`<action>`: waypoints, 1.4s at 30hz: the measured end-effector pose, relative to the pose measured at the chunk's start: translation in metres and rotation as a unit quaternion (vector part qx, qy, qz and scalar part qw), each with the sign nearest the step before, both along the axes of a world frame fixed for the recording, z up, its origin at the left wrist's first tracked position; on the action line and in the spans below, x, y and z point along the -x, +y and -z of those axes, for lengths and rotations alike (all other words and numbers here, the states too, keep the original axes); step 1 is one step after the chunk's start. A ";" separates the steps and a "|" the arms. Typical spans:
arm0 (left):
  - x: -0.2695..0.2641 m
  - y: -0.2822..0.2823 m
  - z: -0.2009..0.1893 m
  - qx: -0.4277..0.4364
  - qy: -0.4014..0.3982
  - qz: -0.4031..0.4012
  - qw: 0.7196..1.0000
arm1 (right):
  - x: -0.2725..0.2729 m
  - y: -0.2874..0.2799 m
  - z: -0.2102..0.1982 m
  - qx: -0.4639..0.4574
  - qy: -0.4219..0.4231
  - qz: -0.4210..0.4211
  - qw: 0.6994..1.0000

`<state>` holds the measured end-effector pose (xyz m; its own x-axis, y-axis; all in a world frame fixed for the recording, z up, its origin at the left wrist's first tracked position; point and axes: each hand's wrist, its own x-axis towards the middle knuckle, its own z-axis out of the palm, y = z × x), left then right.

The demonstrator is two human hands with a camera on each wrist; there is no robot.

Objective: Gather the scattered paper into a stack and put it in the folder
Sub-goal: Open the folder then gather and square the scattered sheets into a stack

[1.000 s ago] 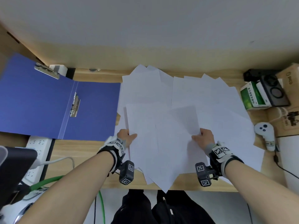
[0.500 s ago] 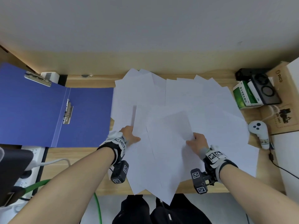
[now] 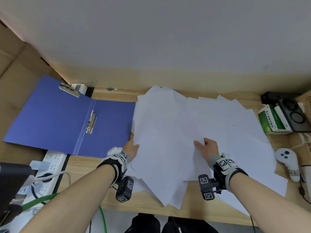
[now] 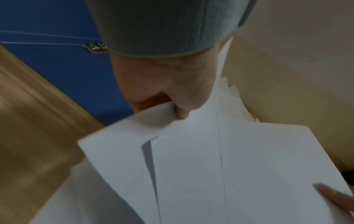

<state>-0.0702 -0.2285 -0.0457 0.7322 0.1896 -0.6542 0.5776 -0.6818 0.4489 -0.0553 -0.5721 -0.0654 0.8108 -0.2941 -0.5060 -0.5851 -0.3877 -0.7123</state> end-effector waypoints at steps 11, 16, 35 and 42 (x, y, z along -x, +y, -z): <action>0.045 -0.003 0.086 0.160 0.040 -0.106 0.981 | 0.008 0.072 0.006 -0.072 0.065 -0.025 0.995; 0.040 -0.008 0.047 0.103 -0.078 -0.110 0.985 | 0.006 0.068 0.006 0.069 0.013 0.009 0.997; 0.033 -0.024 0.010 0.134 0.018 -0.135 0.982 | 0.024 0.080 -0.012 -0.079 0.119 -0.095 0.985; -0.019 -0.022 -0.052 0.189 -0.102 -0.158 0.964 | -0.021 0.062 -0.085 -0.108 0.000 -0.076 0.991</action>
<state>-0.0515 -0.2504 0.0068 0.7973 0.2005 -0.5694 0.6036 -0.2522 0.7564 -0.0339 -0.5102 0.0192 0.8379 -0.0532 -0.5433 -0.5310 -0.3101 -0.7886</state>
